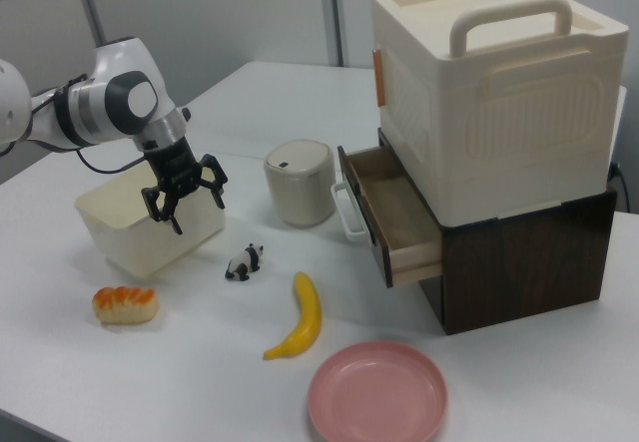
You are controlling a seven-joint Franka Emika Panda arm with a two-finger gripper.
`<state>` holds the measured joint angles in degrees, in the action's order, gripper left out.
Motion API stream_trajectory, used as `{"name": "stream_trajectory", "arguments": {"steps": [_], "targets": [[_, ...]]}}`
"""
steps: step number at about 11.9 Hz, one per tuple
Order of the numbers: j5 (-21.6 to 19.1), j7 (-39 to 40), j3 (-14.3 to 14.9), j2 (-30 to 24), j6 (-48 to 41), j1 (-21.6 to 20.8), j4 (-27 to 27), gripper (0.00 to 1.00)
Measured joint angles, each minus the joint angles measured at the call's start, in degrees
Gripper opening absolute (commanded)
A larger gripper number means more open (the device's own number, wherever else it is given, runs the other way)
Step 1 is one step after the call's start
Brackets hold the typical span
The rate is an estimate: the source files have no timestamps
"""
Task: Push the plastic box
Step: 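Push the cream plastic box along the table with the gripper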
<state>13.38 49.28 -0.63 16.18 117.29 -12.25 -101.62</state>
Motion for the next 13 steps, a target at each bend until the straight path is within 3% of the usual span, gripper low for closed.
{"name": "stream_trajectory", "arguments": {"steps": [7,13], "targets": [[0.46,-4.00,-0.09,2.03,1.28,-3.32,0.80,1.00],[4.82,-10.13,-0.14,3.33,7.40,-6.76,1.54,1.00]]}}
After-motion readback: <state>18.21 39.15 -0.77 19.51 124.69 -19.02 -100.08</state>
